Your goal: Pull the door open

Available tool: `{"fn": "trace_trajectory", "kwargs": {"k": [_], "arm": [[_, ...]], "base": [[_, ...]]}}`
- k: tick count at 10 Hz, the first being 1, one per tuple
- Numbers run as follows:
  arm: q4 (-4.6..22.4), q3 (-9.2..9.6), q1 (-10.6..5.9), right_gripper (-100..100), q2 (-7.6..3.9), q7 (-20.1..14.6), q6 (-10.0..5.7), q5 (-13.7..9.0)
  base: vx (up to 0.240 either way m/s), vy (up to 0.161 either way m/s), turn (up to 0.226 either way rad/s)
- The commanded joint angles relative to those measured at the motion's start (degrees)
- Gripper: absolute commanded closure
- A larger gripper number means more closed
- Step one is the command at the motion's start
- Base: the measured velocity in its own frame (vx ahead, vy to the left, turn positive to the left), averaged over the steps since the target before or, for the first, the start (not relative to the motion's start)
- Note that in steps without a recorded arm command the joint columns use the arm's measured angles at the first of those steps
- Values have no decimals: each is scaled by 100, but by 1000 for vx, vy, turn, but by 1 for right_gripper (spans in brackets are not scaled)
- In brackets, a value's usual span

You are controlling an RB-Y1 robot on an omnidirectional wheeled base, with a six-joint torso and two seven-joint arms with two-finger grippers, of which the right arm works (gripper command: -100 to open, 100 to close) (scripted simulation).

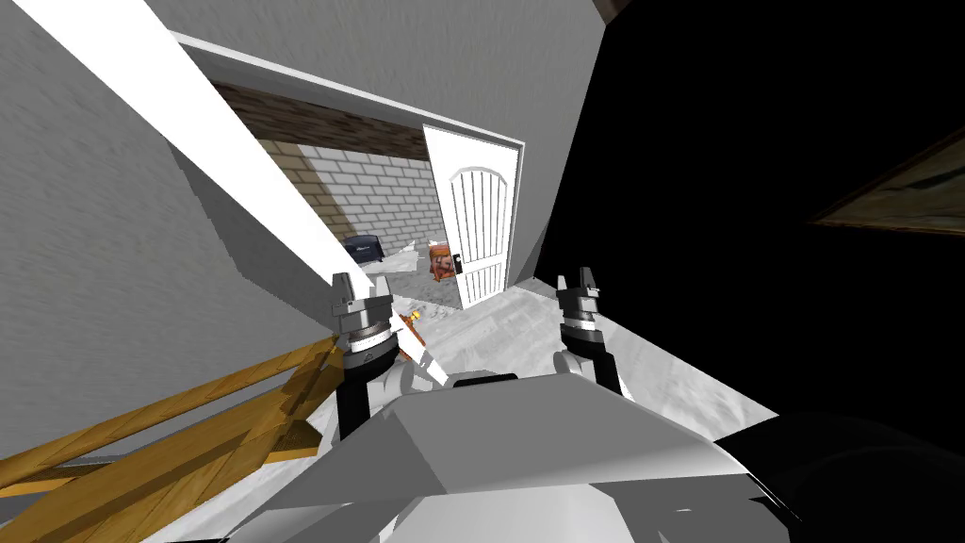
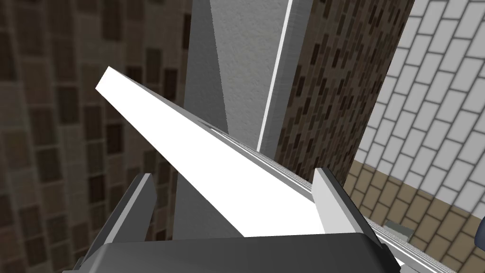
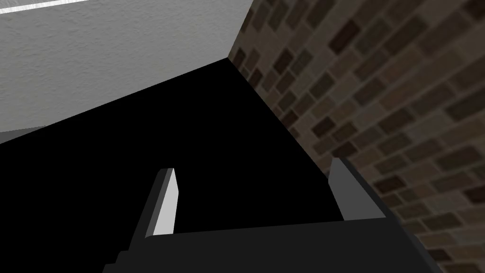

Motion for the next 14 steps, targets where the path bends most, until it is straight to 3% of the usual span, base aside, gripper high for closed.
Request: {"fn": "trace_trajectory", "kwargs": {"k": [1, 14], "arm": [[174, 23, -109, -100, -49, 8, 6, -6], [1719, 233, -1078, -100, -330, 79, 56, -59]], "base": [[-27, 48, -53], [68, -51, -13]]}}
